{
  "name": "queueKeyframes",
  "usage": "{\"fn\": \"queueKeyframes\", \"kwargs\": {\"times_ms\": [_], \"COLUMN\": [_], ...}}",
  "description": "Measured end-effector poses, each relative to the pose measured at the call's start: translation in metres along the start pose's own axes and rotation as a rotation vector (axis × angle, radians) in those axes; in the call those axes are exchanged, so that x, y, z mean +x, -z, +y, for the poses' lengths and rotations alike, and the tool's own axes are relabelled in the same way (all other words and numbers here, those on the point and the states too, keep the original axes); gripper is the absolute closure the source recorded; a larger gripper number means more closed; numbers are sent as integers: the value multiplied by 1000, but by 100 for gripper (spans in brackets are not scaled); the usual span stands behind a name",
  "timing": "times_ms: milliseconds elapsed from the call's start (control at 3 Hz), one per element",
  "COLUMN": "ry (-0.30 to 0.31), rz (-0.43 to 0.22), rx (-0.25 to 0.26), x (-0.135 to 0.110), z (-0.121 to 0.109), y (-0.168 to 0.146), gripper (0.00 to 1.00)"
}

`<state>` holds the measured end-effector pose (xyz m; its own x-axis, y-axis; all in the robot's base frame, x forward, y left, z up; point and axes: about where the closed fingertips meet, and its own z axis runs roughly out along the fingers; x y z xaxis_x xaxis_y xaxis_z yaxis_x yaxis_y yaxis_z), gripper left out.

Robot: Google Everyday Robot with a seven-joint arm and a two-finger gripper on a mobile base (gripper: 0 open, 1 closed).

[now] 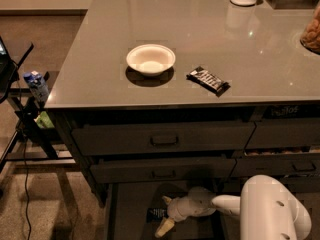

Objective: Pick rxbar blueberry from bottom drawer and place on counter

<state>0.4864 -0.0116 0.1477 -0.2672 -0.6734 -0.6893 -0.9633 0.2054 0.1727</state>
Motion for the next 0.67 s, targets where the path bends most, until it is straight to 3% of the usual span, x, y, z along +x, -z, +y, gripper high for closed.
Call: {"fn": "queueKeyframes", "kwargs": {"times_ms": [667], "ry": [26], "rz": [-57], "rx": [-20], "x": [22], "z": [-8], "y": [-15], "gripper": [0]}}
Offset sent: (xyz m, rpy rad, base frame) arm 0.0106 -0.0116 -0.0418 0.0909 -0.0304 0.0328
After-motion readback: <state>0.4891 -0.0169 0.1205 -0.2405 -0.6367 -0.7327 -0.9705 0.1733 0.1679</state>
